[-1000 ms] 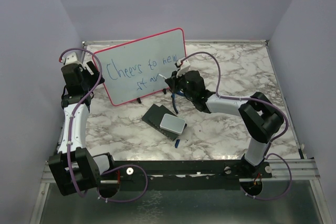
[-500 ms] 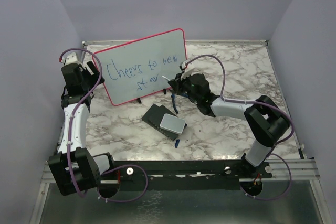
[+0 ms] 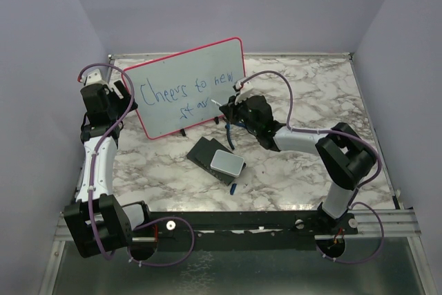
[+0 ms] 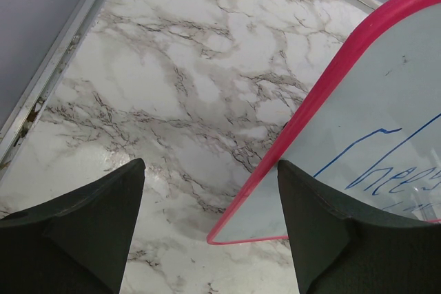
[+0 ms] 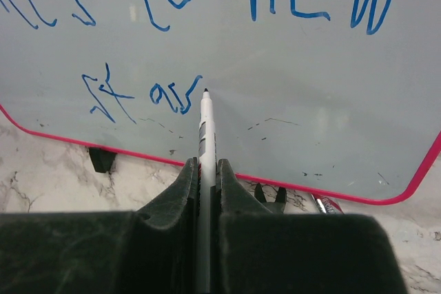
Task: Write a sentence on the whiteboard
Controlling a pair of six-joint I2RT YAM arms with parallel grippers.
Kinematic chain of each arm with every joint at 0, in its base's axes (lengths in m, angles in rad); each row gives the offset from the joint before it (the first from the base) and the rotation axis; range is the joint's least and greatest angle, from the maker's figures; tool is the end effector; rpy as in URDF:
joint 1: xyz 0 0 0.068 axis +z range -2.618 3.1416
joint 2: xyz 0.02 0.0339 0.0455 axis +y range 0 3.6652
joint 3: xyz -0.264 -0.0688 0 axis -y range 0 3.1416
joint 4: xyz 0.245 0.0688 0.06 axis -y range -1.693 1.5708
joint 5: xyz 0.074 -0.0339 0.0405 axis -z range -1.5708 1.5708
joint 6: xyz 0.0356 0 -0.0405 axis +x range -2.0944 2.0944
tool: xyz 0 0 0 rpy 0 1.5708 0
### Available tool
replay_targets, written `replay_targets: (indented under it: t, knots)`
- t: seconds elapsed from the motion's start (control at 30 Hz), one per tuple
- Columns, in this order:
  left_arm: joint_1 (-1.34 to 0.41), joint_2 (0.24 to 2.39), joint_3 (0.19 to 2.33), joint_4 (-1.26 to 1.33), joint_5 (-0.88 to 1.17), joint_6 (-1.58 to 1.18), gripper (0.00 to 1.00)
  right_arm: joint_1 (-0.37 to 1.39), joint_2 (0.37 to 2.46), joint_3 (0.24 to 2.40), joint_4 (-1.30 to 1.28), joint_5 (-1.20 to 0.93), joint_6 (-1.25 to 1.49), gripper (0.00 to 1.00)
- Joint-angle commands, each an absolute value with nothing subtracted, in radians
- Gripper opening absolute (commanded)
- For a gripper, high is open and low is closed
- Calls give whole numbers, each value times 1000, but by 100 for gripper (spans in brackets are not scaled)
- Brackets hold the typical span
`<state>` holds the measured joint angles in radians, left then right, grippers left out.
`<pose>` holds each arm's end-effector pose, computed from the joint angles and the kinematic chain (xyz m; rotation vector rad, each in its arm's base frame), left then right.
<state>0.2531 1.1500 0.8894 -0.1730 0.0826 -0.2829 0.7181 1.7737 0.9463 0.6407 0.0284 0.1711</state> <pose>0.2560 0.0632 0.3033 -0.4795 1.9461 -0.1019 0.2950 0.2564 0.2120 -0.4655 1.7378 0.6182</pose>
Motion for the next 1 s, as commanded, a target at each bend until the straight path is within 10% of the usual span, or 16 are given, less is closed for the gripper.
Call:
replay_targets:
  t: [0.0,0.97]
  knots:
    - [249,1141,877,-159,96,-273,79,716,1792,971,626,20,163,1]
    - [249,1140,879,-158,100,-273,79,715,1775,960,583,203,183,1]
